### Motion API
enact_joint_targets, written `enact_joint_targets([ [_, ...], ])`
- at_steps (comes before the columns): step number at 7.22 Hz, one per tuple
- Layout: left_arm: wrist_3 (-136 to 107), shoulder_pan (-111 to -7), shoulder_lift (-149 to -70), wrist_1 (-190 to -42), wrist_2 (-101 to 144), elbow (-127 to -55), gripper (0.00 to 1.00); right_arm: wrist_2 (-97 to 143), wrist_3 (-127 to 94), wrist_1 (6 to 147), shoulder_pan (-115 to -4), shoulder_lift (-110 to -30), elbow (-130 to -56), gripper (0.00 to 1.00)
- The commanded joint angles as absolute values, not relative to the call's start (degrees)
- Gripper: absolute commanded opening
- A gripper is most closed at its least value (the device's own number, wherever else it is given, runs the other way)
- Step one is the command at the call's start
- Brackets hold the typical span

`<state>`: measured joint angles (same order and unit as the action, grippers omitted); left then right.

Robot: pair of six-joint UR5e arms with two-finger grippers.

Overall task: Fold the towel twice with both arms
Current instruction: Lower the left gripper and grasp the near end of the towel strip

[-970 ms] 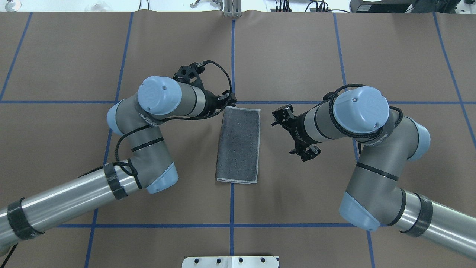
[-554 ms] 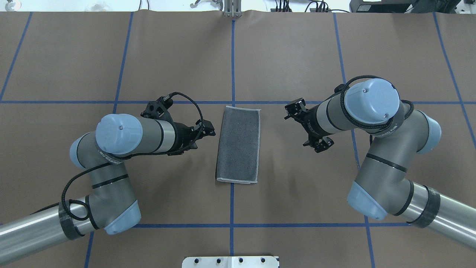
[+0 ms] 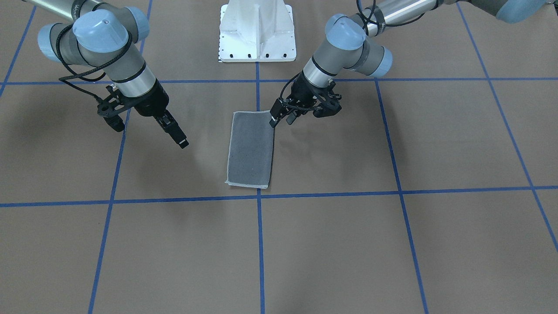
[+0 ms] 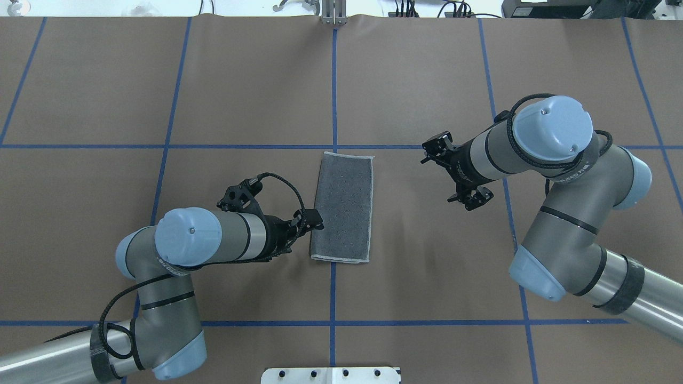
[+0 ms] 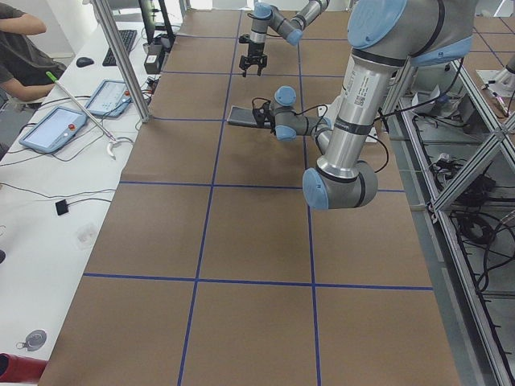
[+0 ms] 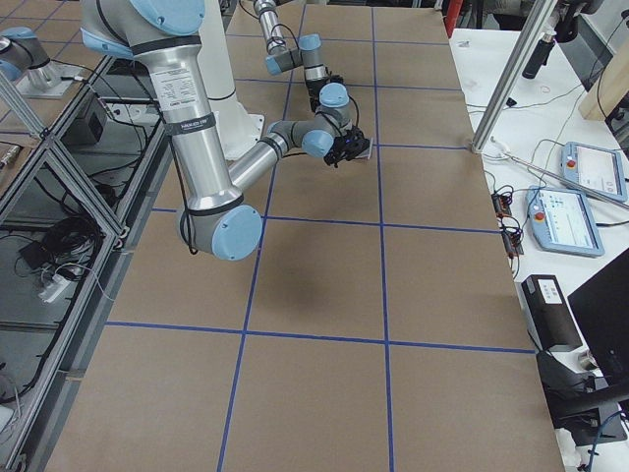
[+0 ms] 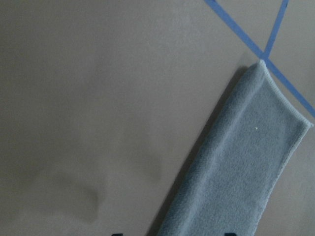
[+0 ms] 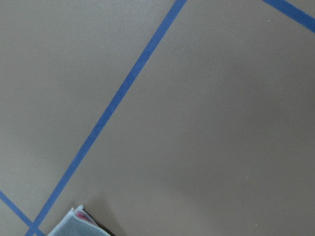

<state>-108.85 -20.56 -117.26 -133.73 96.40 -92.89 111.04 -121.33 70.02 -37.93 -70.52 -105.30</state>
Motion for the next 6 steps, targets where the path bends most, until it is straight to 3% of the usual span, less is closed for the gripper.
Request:
enact_joint_targets([
  [1,-108.98,-18.98,-117.59,-133.16,94.92,-93.16,0.82,111.09,-121.29,69.87,-37.97,-70.58,-104.68,1.0],
  [2,-109.07,-18.9,-117.68,-133.15,94.92,-93.16,0.57,111.09,-121.29,69.79,-37.88,-70.49,-104.5,1.0],
  [3,-108.99,-18.9,-117.77,-133.15,94.92,-93.16,0.49,111.09,-121.29,69.79,-37.88,-70.49,-104.41,1.0],
  [6,-108.98,-18.63,-117.69,-133.15,95.01,-92.46,0.49,111.09,-121.29,69.79,-37.88,-70.49,-104.41,1.0],
])
